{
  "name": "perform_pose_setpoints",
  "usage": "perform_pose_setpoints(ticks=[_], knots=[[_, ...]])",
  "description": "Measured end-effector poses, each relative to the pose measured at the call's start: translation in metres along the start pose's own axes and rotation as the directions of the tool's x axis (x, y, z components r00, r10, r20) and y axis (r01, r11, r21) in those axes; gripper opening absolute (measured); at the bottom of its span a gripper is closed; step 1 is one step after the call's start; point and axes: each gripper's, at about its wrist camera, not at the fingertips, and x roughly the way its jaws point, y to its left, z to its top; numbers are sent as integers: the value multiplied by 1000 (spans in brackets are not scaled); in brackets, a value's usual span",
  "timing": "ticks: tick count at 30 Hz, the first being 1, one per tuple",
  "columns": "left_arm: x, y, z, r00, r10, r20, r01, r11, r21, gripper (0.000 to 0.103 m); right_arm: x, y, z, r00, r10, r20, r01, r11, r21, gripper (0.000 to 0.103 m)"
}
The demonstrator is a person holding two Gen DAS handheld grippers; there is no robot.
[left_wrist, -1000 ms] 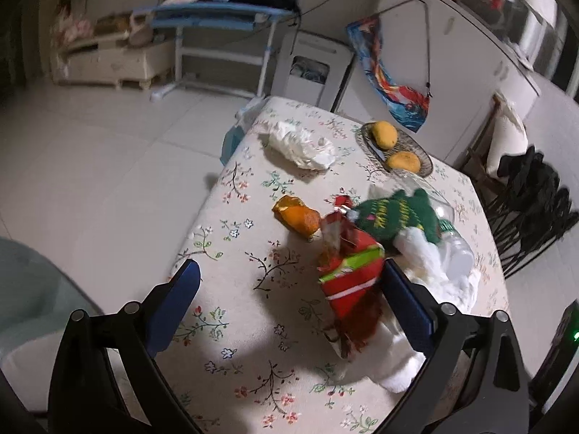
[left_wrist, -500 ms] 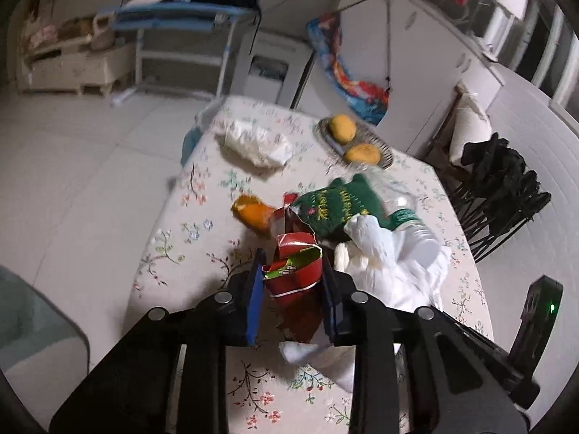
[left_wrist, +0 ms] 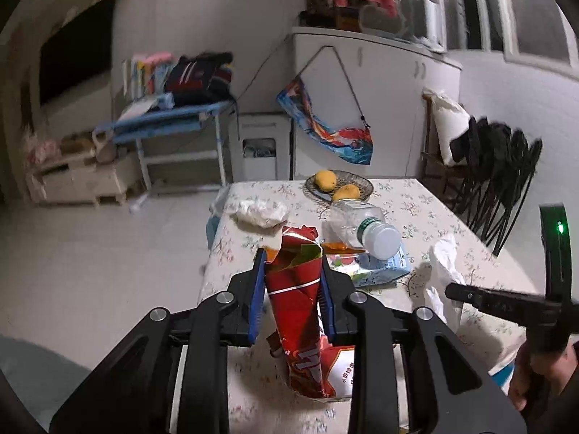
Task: Collect trash
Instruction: 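Carry the red snack bag to the yellow basin and open the left tool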
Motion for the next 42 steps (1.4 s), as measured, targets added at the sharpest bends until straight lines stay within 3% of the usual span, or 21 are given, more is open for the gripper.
perform_pose_setpoints(ticks=[8, 23, 33, 42], knots=[[-16, 39, -12, 999, -48, -8, 46, 985, -166, 25, -16, 6, -4, 999, 20, 35, -20, 1000, -12, 11], [-44, 21, -49, 996, -75, -49, 68, 990, -125, 25, -56, 38, -46, 998, 60, 25, -55, 987, -152, 11], [-68, 17, -68, 995, -82, -60, 74, 990, -122, 25, -75, 57, -90, 993, 102, -62, -114, 964, -239, 11], [-90, 14, -84, 993, -93, -70, 85, 990, -110, 25, -64, 71, -146, 959, 100, -264, -177, 941, -290, 11]])
